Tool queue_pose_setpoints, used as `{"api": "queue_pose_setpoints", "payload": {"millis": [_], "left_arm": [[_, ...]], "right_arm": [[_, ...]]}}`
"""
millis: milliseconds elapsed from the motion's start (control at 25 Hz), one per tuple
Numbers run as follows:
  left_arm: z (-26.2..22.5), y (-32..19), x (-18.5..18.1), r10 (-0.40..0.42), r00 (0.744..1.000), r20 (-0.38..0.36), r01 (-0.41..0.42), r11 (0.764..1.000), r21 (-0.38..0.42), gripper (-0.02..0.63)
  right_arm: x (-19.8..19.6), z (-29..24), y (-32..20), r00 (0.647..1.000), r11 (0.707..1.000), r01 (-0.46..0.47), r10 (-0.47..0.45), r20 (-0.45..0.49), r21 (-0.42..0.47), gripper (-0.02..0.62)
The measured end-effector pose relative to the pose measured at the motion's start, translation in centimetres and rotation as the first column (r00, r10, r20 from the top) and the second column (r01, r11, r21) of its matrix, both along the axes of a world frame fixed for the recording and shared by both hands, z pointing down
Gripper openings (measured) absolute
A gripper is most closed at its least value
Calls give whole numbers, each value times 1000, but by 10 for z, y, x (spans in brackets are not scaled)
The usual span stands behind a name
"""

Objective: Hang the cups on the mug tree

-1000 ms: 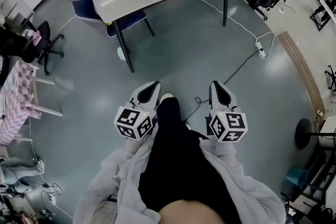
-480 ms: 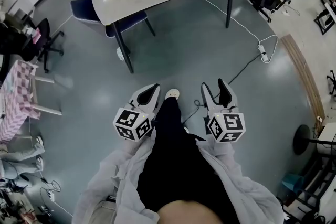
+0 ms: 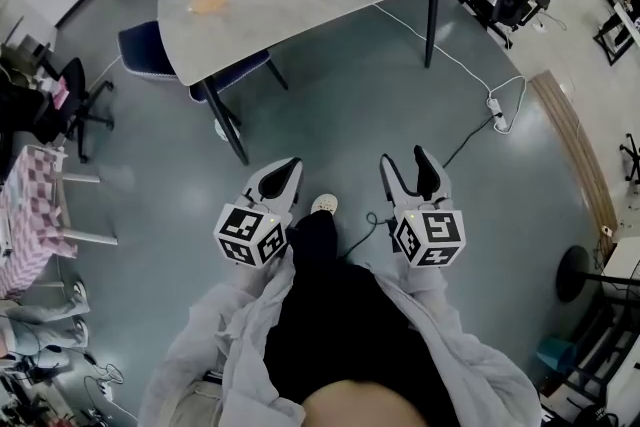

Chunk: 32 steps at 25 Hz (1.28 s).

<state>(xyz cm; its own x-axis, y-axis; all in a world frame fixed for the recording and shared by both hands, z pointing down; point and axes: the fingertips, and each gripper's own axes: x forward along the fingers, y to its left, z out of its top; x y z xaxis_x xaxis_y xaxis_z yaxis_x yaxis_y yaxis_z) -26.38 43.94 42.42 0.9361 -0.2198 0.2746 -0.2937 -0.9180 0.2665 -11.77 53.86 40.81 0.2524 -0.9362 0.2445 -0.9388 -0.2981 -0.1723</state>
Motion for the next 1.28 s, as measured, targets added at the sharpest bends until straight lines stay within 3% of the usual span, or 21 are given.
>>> {"api": "queue_pose_setpoints", "payload": {"millis": [800,1280], "left_arm": [[-8,-181,82,32,999,-7,-32,999,12,-3],[9,-218,92,62,998,-1,-62,998,-31,-3]], "right_arm": [[83,-11,-171,999,999,-32,32,-1,11,281],[85,9,-208,999,999,-34,35,29,-31,281]]}}
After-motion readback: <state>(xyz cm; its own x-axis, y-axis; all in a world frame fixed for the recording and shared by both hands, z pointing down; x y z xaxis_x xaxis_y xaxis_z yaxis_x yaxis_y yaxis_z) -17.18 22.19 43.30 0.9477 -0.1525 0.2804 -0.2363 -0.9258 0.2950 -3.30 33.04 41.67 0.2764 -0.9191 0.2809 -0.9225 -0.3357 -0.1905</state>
